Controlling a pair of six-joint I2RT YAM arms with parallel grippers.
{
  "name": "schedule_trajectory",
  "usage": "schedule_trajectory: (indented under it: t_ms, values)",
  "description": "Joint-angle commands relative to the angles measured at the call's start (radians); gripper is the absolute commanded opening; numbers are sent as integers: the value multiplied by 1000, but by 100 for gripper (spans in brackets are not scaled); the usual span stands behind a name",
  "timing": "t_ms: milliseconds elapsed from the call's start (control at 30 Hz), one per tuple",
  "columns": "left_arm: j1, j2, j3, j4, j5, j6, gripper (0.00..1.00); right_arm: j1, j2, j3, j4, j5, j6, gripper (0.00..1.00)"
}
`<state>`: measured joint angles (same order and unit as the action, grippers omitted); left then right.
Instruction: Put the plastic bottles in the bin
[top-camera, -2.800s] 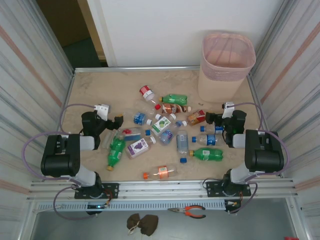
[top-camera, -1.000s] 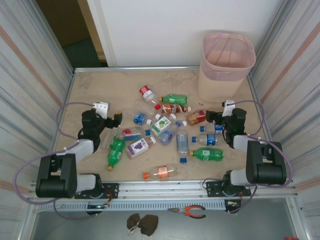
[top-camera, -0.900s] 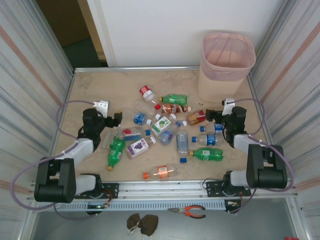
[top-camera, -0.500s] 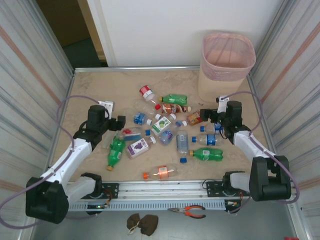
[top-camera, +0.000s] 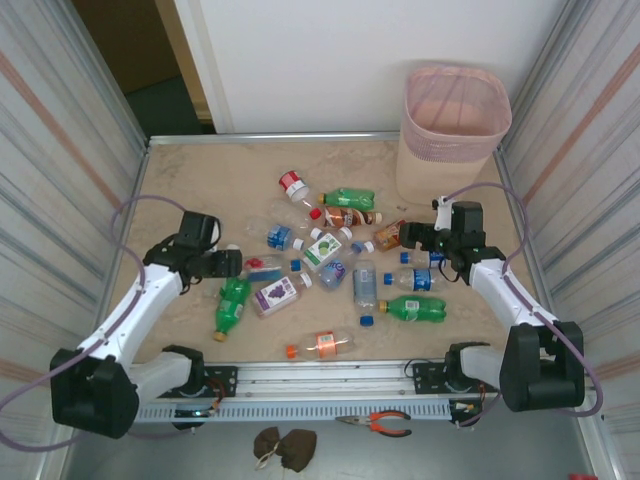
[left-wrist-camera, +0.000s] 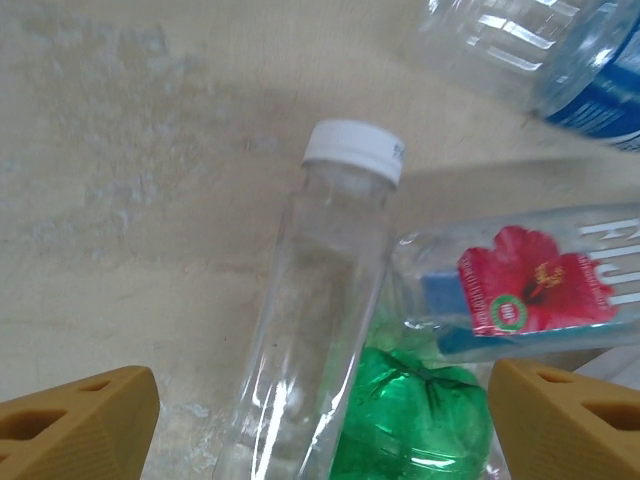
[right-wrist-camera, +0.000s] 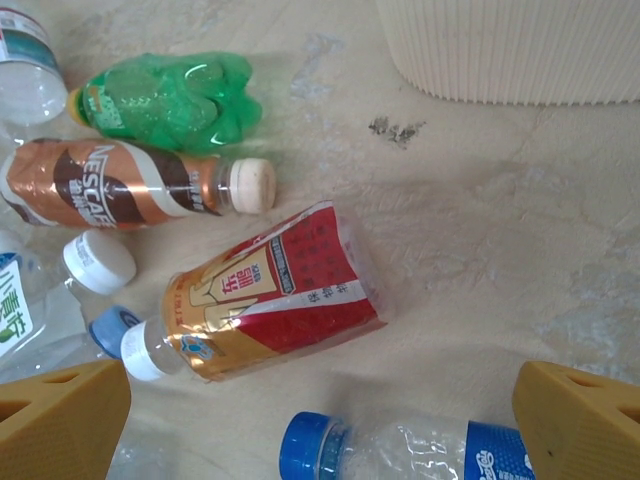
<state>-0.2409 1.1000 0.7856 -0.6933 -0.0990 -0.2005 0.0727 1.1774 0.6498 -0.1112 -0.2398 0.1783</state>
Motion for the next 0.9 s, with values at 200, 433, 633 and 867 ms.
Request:
schedule_trajectory:
  t_ms: [200,433,633,867]
  values:
    - [42,165,56,-34,10,34,73,6,-4,44,-42,-8,21,97]
    - [77,198,46,23,59,49,68,6,-1,53,-58,2,14,94]
    - [84,260,62,47,81,70,58,6,4,63,-65,15,21,94]
    - [86,317,104,54,83,100,46,8,-13,73,-79,23,38,93]
